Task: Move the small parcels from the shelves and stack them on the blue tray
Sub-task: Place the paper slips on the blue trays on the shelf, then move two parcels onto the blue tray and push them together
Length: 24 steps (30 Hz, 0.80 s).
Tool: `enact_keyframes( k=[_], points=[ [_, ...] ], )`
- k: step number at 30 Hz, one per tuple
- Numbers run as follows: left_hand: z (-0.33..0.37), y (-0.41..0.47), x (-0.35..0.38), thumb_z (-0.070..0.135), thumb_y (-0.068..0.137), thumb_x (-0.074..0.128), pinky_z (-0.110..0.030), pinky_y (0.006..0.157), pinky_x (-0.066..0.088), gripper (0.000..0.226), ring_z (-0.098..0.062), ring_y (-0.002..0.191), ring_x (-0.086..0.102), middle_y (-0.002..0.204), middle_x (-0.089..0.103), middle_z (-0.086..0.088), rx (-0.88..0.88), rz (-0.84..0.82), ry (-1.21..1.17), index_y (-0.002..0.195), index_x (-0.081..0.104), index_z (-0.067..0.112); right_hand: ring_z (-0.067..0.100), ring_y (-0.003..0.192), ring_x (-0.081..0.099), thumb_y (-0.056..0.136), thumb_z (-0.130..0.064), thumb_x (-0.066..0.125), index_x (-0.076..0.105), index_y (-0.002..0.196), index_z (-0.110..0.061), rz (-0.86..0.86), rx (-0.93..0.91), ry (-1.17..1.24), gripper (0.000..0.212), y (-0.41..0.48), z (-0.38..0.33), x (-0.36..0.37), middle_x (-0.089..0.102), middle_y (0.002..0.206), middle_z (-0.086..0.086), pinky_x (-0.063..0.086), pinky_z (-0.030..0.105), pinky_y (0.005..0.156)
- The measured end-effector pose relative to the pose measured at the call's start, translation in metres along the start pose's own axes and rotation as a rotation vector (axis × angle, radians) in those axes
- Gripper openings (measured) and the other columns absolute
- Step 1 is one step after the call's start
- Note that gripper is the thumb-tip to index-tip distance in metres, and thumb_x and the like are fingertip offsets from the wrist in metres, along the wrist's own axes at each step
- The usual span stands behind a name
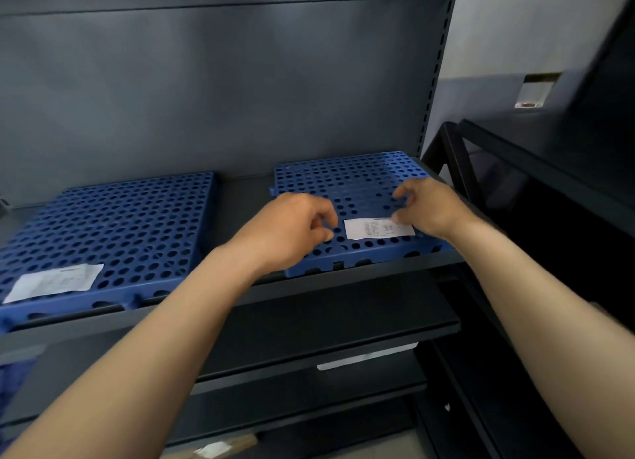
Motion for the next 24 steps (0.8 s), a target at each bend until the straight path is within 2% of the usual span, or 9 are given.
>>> enact_keyframes(
  k=[2,4,7,11,15,20,24],
  points=[
    [0.005,0.000,-0.003,0.022,0.091,0.059,-0.013,0.063,0.040,0.017,-0.002,0.075,0.053,0.083,0.057,0.012,0.022,-0.001,0.016,0.107,0.063,0.023,0.024,0.117,0.052,0.087,-0.014,0.067,0.055,0.127,-0.014,0.071,-0.018,-0.031,0.042,-0.003,-0.006,-0.013,0.055,0.126,0.007,0.041,0.029,0.089],
    [0.013,0.001,-0.009,0.022,0.091,0.059,-0.018,0.065,0.043,0.016,-0.004,0.076,0.054,0.082,0.058,0.012,0.060,0.009,0.032,0.107,0.064,0.022,0.026,0.116,0.053,0.090,-0.015,0.063,0.055,0.128,-0.013,0.132,-0.024,-0.068,0.039,-0.009,-0.014,-0.028,0.055,0.130,0.010,0.044,0.032,0.092],
    [0.032,0.005,-0.017,0.024,0.091,0.059,-0.022,0.067,0.043,0.014,-0.005,0.077,0.054,0.082,0.060,0.011,0.149,0.015,0.046,0.104,0.064,0.023,0.030,0.110,0.056,0.092,-0.018,0.058,0.058,0.124,-0.014,0.226,0.014,-0.214,0.032,-0.026,-0.021,-0.054,0.060,0.123,0.012,0.046,0.033,0.089],
    [0.080,0.014,-0.021,0.022,0.089,0.061,-0.026,0.070,0.043,0.012,-0.006,0.074,0.055,0.079,0.060,0.012,0.348,0.027,0.008,0.099,0.066,0.024,0.037,0.104,0.055,0.089,-0.016,0.055,0.063,0.107,-0.007,0.453,0.014,-0.561,0.022,-0.073,-0.027,-0.098,0.064,0.107,0.018,0.039,0.036,0.077],
    [0.145,0.016,-0.011,0.023,0.088,0.061,-0.024,0.069,0.045,0.012,-0.004,0.071,0.055,0.078,0.060,0.012,0.568,-0.014,-0.067,0.099,0.066,0.023,0.036,0.103,0.053,0.091,-0.022,0.054,0.061,0.108,-0.008,0.556,0.182,-0.747,0.023,-0.130,-0.007,-0.142,0.062,0.107,0.016,0.035,0.036,0.073],
    [0.229,-0.002,0.010,0.026,0.089,0.060,-0.027,0.075,0.045,0.014,-0.008,0.078,0.051,0.080,0.058,0.009,0.830,-0.063,-0.129,0.102,0.064,0.023,0.037,0.104,0.054,0.092,-0.028,0.056,0.060,0.112,-0.008,0.661,0.502,-0.754,0.029,-0.222,0.040,-0.189,0.063,0.108,0.017,0.042,0.040,0.081],
    [0.283,-0.018,0.032,0.029,0.089,0.060,-0.024,0.071,0.044,0.012,-0.005,0.075,0.052,0.081,0.056,0.011,0.945,-0.114,-0.212,0.100,0.063,0.027,0.035,0.103,0.055,0.092,-0.030,0.056,0.060,0.111,-0.007,0.726,0.725,-0.692,0.030,-0.299,0.073,-0.213,0.064,0.106,0.016,0.044,0.042,0.082]
  ],
)
Point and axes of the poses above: each hand's wrist, its own y-axis towards the middle knuckle, its own x-axis out of the palm, z = x × y, the point moved 9 cm from there along y, towards the middle knuckle
